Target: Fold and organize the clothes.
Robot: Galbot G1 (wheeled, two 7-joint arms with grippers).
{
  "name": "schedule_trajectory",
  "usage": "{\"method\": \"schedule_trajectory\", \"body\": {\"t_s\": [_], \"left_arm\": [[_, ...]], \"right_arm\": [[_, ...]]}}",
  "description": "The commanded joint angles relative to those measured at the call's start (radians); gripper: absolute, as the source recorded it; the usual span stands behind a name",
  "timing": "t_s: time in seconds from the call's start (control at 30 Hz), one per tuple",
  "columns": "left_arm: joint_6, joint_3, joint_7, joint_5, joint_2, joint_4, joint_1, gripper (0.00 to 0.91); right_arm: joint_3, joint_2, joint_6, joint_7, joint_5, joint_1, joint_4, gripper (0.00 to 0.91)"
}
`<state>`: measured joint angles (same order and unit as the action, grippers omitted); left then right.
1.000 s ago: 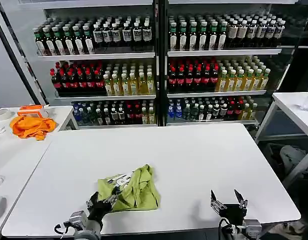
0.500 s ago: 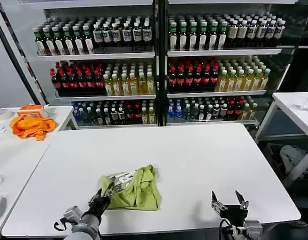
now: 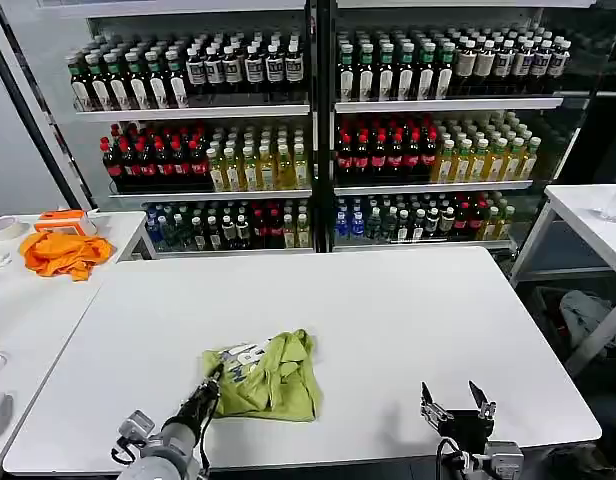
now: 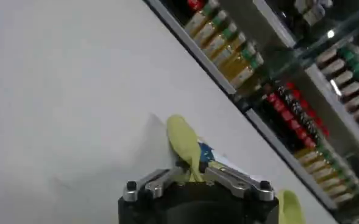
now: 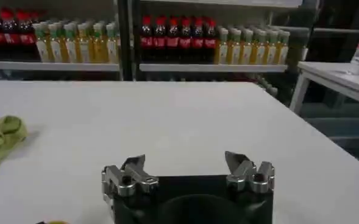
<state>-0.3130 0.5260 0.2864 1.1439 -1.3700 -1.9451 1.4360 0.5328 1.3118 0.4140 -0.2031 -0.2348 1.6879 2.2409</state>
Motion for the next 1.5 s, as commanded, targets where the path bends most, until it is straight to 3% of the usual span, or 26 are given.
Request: {"method": "schedule_trajectory", "body": {"t_s": [0.03,0.17,0.33,0.47,0.57,0.6,0.63,0.7,0.83,1.0,1.27,1.5], "left_arm": [[-0.011,0.183,0.002,0.269,-0.005,-0.048,0.004,0.02],[-0.031,0.357,0.018,0.309,0.079,-0.108,-0.001,0.02],[-0.064,0.557,0.044,0.298,0.299,-0.11,-0.026,0.02],[-0.094,0.634,0.043,0.232,0.414,-0.132,-0.026,0.02],[-0.113,0.603,0.029,0.043,0.448,-0.189,-0.009,0.02],[-0.107,0.547,0.009,-0.015,0.449,-0.209,0.005,0.02],[-0.093,0.476,-0.017,-0.235,0.437,-0.228,0.027,0.02],[-0.075,0.369,-0.038,-0.441,0.415,-0.227,0.06,0.02],[0.037,0.041,-0.044,-0.957,0.353,-0.104,0.066,0.02],[0.093,-0.108,-0.027,-1.229,0.296,-0.043,0.033,0.02],[0.053,-0.341,-0.056,-1.334,0.246,-0.127,-0.058,0.02],[-0.054,-0.479,-0.054,-1.187,0.183,-0.088,-0.162,0.02]], "right_arm": [[0.0,-0.001,0.001,0.0,-0.001,-0.002,0.004,0.907],[0.005,-0.007,0.001,0.001,-0.005,-0.005,0.007,0.907],[-0.007,-0.001,-0.004,0.001,-0.008,-0.021,-0.006,0.907],[-0.022,0.005,-0.012,0.007,-0.004,-0.029,-0.015,0.907],[-0.031,0.009,-0.016,0.007,0.003,-0.04,-0.031,0.907],[-0.033,0.01,-0.018,0.007,0.005,-0.042,-0.037,0.907],[-0.035,0.011,-0.021,0.007,0.007,-0.042,-0.041,0.907],[-0.039,0.013,-0.024,0.008,0.01,-0.043,-0.045,0.907],[-0.027,0.008,-0.032,0.009,0.01,-0.034,-0.041,0.907],[0.006,-0.008,-0.038,0.01,0.0,-0.019,-0.03,0.907],[0.048,-0.021,-0.048,0.011,-0.015,0.009,-0.01,0.907],[0.052,-0.02,-0.049,0.011,-0.012,0.018,-0.003,0.907]]}}
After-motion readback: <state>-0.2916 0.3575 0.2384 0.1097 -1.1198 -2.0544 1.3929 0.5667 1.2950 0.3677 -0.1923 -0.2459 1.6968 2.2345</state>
